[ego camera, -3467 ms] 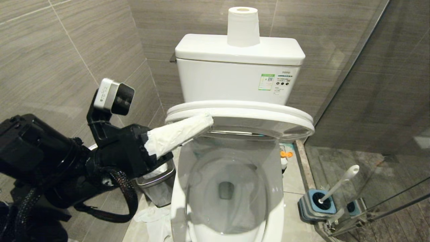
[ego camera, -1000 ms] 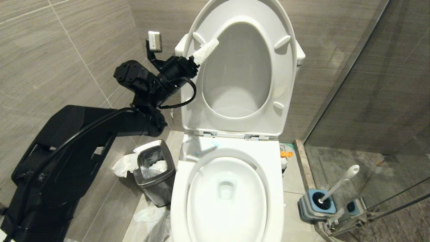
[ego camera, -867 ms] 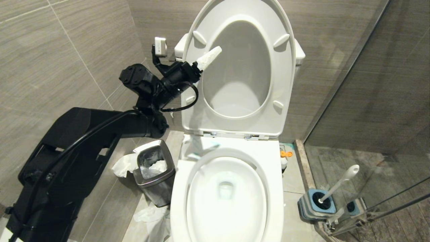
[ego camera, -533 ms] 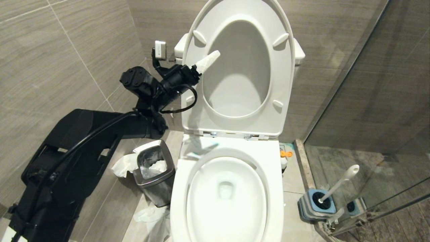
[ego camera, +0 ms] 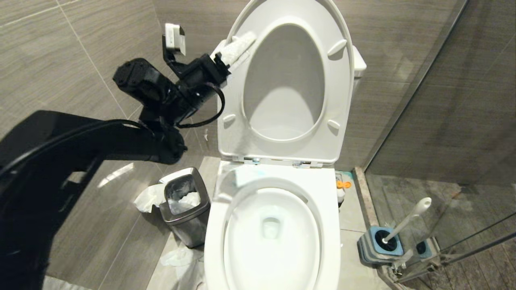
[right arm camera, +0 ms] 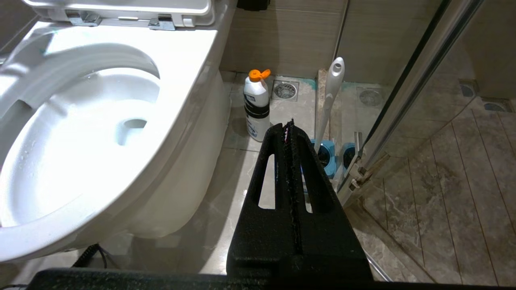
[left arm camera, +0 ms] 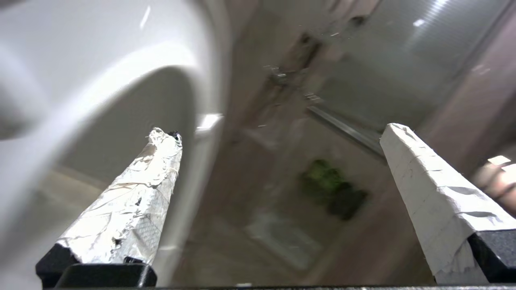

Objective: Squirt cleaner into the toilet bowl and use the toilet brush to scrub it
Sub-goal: Use the left hand to lift the toilet lid slightly, then pour in the cleaning agent

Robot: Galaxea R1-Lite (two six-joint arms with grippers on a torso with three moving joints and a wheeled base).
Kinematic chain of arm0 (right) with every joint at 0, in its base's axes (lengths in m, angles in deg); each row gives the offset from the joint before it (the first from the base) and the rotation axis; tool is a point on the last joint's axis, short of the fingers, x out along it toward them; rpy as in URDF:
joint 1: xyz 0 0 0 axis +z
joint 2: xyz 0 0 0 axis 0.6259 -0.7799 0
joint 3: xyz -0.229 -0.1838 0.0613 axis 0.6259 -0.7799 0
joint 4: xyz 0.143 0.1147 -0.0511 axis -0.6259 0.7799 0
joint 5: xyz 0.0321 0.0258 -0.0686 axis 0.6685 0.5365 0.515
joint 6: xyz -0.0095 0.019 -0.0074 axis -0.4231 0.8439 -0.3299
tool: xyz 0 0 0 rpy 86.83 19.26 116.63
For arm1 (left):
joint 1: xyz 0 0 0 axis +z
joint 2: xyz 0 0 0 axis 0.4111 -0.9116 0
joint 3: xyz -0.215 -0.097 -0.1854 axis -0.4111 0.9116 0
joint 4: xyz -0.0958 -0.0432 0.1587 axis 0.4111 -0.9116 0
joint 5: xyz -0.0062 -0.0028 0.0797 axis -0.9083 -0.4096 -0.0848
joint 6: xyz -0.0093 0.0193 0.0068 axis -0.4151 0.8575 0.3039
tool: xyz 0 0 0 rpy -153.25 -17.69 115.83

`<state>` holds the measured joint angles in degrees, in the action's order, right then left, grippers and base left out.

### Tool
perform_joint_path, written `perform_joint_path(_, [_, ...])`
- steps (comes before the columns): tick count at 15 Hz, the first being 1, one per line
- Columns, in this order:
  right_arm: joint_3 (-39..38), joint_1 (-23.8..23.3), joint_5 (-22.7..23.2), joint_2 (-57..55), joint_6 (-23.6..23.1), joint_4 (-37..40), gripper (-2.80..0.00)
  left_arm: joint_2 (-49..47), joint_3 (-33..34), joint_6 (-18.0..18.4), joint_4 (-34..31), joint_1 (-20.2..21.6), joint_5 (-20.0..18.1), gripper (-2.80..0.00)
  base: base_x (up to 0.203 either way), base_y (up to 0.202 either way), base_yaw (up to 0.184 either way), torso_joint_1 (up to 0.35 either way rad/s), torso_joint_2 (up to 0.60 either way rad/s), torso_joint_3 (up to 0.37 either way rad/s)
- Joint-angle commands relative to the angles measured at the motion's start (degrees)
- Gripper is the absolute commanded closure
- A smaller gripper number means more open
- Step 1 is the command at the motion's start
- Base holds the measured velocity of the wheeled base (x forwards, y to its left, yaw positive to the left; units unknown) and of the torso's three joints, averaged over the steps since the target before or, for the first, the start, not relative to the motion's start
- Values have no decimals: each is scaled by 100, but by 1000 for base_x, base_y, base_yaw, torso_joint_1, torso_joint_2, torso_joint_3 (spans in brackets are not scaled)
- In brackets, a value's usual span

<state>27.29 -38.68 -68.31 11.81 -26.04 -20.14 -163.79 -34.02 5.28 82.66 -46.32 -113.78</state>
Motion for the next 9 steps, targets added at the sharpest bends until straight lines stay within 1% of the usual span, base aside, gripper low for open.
perform_joint_path(1, [4,1,-2,-2,1,-1,0,1785,990,-583,-117,-273,-1,-280,0,0,0,0,0,0])
perform_joint_path(2, [-3,1,-2,-2,1,-1,0,2409,1312,-852,-338,-426,62,-280,0,0,0,0,0,0])
perform_joint_path(3, [4,1,-2,-2,1,-1,0,2983,1538,-1045,-673,-601,185,-280,0,0,0,0,0,0])
perform_joint_path(4, [-1,1,-2,-2,1,-1,0,3573,1701,-1187,-1184,-801,364,-280,0,0,0,0,0,0])
perform_joint_path(5, [0,1,-2,-2,1,-1,0,4139,1806,-1248,-1859,-987,549,-280,0,0,0,0,0,0])
perform_joint_path(6, [-4,1,-2,-2,1,-1,0,4637,1881,-1162,-2638,-1132,698,-280,0,0,0,0,0,0])
perform_joint_path(7, [4,1,-2,-2,1,-1,0,5084,1946,-820,-3673,-1244,830,-280,0,0,0,0,0,0])
perform_joint_path(8, [2,1,-2,-2,1,-1,0,5487,1997,-71,-4737,-1320,967,-280,0,0,0,0,0,0])
perform_joint_path(9, [-2,1,-2,-2,1,-1,0,5824,2031,865,-5717,-1355,1093,-280,0,0,0,0,0,0])
